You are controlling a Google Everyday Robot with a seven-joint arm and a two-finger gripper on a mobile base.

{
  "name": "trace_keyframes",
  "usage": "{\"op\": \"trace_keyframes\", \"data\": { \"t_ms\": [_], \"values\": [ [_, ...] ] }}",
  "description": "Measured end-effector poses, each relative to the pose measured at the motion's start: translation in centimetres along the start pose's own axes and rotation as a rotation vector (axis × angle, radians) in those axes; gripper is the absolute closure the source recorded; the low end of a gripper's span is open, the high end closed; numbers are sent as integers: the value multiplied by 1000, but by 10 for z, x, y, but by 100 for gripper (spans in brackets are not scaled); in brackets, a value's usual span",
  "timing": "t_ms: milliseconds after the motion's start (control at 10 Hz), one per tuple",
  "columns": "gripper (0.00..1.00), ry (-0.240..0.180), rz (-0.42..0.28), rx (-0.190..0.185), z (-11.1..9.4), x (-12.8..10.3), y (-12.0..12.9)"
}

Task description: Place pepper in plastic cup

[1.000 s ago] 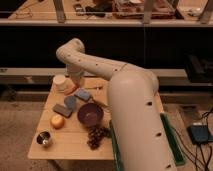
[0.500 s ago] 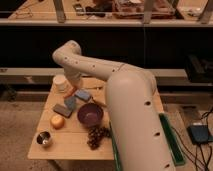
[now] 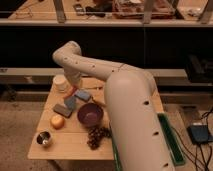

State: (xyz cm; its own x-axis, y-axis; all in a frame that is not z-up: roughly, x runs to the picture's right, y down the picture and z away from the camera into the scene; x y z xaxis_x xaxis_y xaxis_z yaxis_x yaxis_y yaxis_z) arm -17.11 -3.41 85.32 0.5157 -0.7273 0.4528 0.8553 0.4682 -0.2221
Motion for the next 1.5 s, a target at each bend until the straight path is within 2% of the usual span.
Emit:
{"op": "trace_keyframes", "data": {
  "t_ms": [600,800,1500],
  "values": [
    [100,20,-17,3,7,16,3],
    [100,39,-21,-6,11,22,5],
    [100,62,-78,-47,27,10,2]
  ]
}}
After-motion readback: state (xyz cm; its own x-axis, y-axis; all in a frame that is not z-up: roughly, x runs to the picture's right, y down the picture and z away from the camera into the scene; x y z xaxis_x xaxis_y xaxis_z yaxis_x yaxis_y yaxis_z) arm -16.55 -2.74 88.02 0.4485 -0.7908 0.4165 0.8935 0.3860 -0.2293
